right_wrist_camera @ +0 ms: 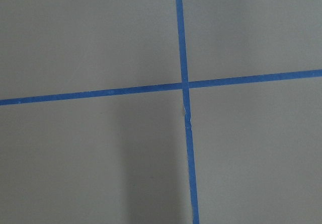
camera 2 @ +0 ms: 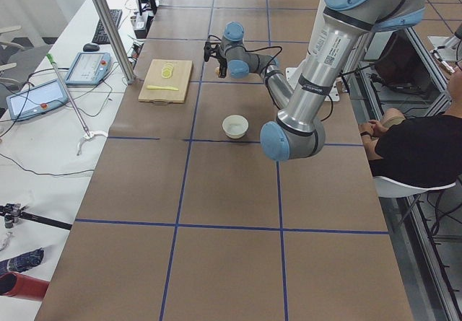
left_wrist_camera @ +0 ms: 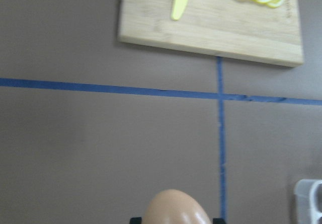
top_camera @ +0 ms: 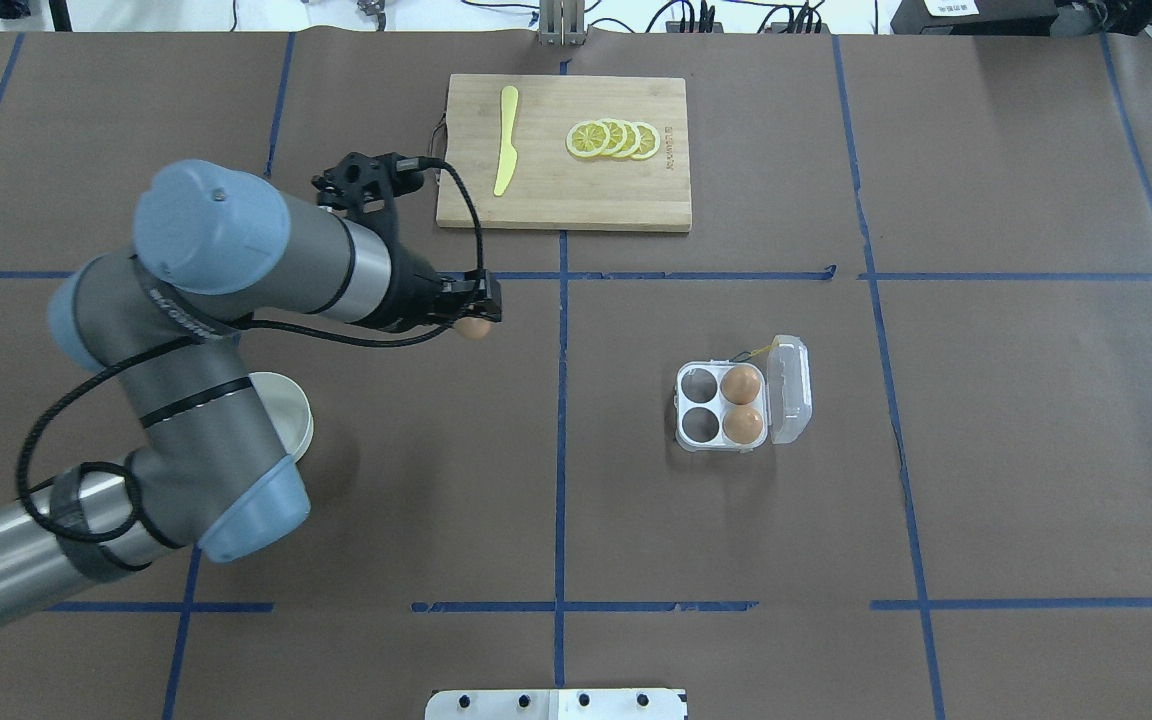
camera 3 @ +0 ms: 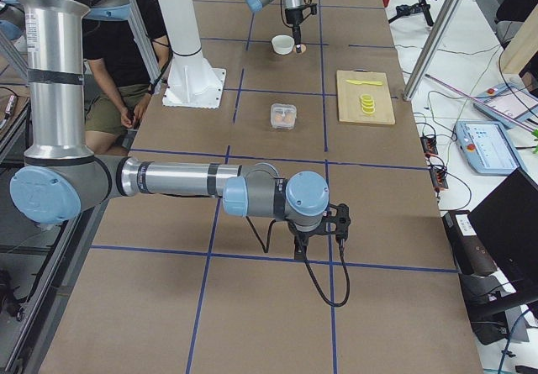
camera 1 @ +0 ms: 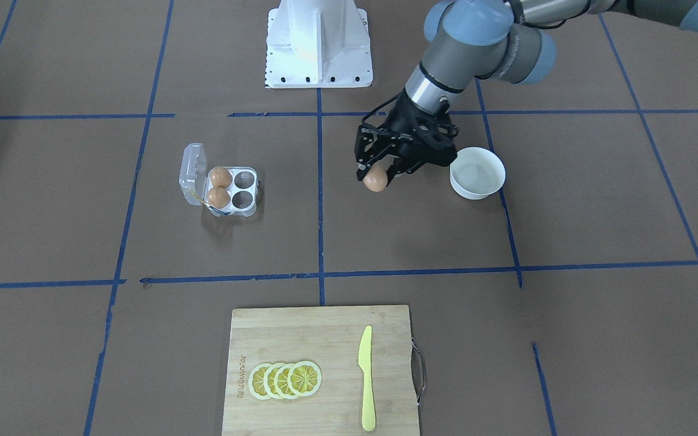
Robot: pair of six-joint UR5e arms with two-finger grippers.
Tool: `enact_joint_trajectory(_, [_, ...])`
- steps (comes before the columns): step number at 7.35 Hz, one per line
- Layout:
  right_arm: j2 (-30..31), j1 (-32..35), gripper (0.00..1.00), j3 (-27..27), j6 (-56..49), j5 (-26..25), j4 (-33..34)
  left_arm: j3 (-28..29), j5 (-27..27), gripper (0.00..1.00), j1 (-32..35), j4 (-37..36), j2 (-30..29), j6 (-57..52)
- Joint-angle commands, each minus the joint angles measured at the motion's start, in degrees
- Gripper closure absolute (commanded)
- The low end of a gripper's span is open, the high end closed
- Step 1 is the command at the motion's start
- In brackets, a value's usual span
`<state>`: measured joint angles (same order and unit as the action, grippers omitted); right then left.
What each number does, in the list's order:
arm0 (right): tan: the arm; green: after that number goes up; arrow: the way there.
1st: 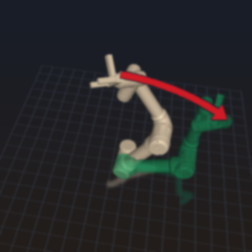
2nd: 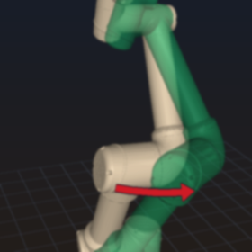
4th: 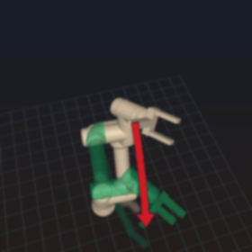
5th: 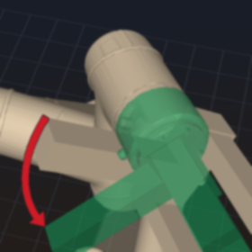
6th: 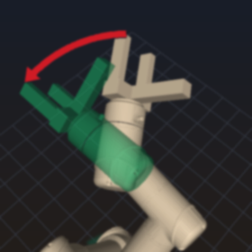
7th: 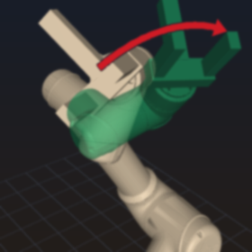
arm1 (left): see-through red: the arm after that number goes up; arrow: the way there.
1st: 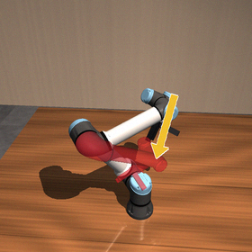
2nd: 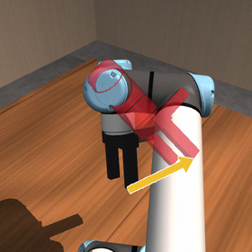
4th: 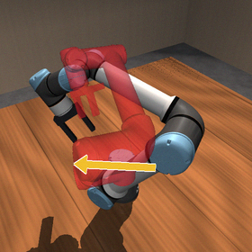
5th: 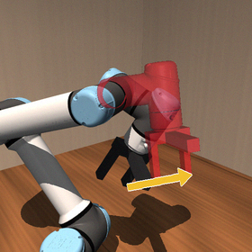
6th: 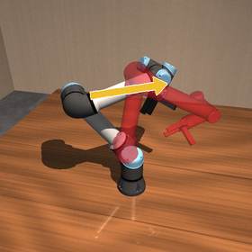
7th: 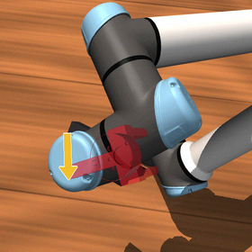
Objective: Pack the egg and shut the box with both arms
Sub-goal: 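Lift the egg with the left gripper and carry it over the carton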
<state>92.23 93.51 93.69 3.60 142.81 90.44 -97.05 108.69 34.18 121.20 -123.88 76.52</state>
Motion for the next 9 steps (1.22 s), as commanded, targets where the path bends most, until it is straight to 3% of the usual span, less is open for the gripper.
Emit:
enact_joint_trajectory(1, [0.06, 0.0, 0.0, 0.0, -0.08, 1.06, 0.0, 13.86, -4.76, 1.0, -5.06, 20.76, -6.87, 2.06])
enact_joint_trajectory(4, [0.14, 0.0, 0.0, 0.0, -0.08, 1.06, 0.0, 24.69, -10.58, 1.0, -11.57, 25.4, -16.55, 2.06])
enact_joint_trajectory(8, [0.14, 0.0, 0.0, 0.0, 0.01, 1.06, -0.09, 27.96, -12.09, 1.0, -12.99, 25.75, -18.5, 2.15])
enact_joint_trajectory(9, [0.14, 0.0, 0.0, 0.0, 0.01, 1.06, -0.09, 27.88, -12.09, 0.73, -12.91, 25.84, -18.77, 2.58])
